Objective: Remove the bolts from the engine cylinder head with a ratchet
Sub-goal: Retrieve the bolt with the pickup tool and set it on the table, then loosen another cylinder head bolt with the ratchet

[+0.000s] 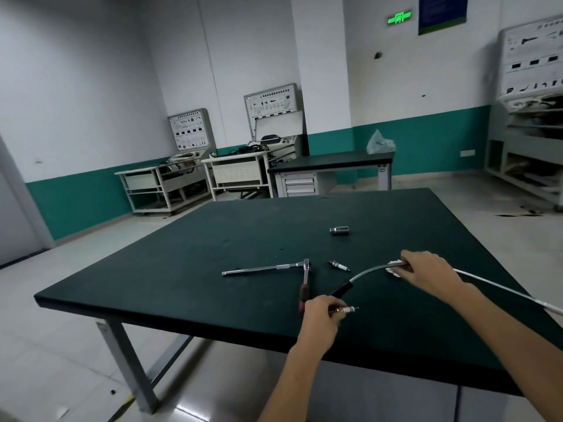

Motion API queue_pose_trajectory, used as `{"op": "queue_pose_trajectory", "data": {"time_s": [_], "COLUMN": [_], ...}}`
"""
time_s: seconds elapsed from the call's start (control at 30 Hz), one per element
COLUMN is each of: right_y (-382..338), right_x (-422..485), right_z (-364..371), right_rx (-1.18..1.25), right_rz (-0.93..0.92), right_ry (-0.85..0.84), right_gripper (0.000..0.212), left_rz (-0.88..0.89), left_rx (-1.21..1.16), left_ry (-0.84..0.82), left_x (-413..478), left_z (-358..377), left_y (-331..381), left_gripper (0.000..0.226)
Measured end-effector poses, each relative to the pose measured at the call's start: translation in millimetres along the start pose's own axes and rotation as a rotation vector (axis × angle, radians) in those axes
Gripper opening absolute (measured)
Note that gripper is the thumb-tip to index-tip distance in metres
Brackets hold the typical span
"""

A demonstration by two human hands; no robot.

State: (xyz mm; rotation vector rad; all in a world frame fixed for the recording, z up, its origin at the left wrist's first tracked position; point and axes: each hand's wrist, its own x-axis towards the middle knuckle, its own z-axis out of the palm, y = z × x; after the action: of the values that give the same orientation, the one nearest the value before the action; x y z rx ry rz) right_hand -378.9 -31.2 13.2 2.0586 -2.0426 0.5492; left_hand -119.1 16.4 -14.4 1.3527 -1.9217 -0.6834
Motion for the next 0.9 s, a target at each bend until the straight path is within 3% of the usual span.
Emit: {"op": "queue_pose_trajectory", "data": {"time_s": [0.13,0.23,0.4,0.53,0.7,0.9], "right_y": [12.3,13.8,13.0,7.9,2.8,-0.2], "right_x": [-2.4,-2.6,-3.6,-1.4,-6.0,-8.8], "right_z": [17.4,32.7,56.9,61.2,58.9,57.3], "right_rx": [0.129,0.125,-0.015,0.127,0.274,0.113], "right_rz": [-0.134,-0.093,-0.050,-0.087,-0.130,-0.137], "right_ry": [0.057,0.084,-0.093,-0.038,0.115,0.249], "right_gripper": [0.024,0.018,0.024,0.021,0.013,0.017], "left_rz": [0.005,-0.005,0.008,0.019,0.032,0.189], "left_rx": [-0.066,-0.085,-0.025,0.045,0.174,0.448], "left_ry": [0.034,0.052,0.083,0.101,0.140,0.176], "left_x": [4.3,6.2,10.1,16.3,18.6,18.8], "left_z": [14.0,24.8,34.9,38.1,42.6,50.4], "left_y": [5.4,6.4,6.8,4.0,9.5,13.5], "left_gripper": [0.013,0.011,0.019,0.026,0.018,0.019]}}
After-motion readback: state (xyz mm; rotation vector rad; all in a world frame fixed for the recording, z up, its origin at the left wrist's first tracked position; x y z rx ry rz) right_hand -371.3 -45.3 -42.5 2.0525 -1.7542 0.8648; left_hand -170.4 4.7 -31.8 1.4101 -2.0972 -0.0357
